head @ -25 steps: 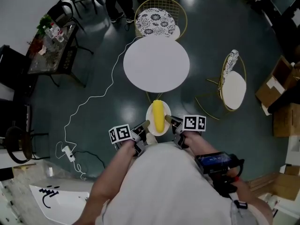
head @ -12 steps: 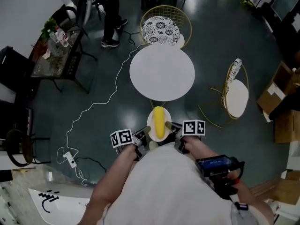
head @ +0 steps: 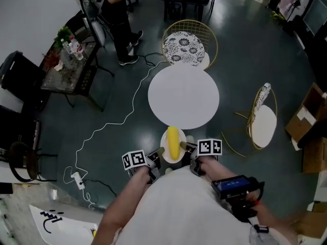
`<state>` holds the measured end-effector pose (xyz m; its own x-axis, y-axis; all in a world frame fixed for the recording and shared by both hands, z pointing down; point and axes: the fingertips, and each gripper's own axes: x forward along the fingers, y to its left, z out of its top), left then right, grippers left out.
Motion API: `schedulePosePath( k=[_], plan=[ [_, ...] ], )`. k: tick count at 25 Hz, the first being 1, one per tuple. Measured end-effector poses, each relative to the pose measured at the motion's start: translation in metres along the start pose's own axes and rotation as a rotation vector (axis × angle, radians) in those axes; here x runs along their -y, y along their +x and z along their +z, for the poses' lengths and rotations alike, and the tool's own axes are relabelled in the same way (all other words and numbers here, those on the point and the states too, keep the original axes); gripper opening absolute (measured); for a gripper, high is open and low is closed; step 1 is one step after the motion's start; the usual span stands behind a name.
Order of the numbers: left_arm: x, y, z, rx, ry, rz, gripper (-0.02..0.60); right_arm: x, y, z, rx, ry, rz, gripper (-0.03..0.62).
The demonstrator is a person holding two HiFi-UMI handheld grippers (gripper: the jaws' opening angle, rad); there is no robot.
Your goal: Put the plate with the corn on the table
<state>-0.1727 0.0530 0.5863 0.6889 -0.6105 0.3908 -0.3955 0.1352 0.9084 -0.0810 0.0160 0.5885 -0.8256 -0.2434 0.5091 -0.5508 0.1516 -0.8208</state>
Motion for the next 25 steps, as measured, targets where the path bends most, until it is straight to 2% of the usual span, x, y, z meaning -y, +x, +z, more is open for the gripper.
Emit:
schedulePosePath(
  k=[9,15,25],
  plan=[
    [-0.003,0.026,0.041,0.027,0.007,0.015,0.021,0.010,0.026,0.046,-0.059,-0.031,-0.005,0.035],
    [-0.002,0.071,0.084,0.024,0.029,0.053,0.021,0.032,0.043,0.102,-0.091,-0.031,-0.015,0.035],
    [-0.009,0.126,0.111,0.007,0.041,0.107,0.023,0.072,0.056,0.148,-0.146,-0.034,-0.057,0.035]
  ],
)
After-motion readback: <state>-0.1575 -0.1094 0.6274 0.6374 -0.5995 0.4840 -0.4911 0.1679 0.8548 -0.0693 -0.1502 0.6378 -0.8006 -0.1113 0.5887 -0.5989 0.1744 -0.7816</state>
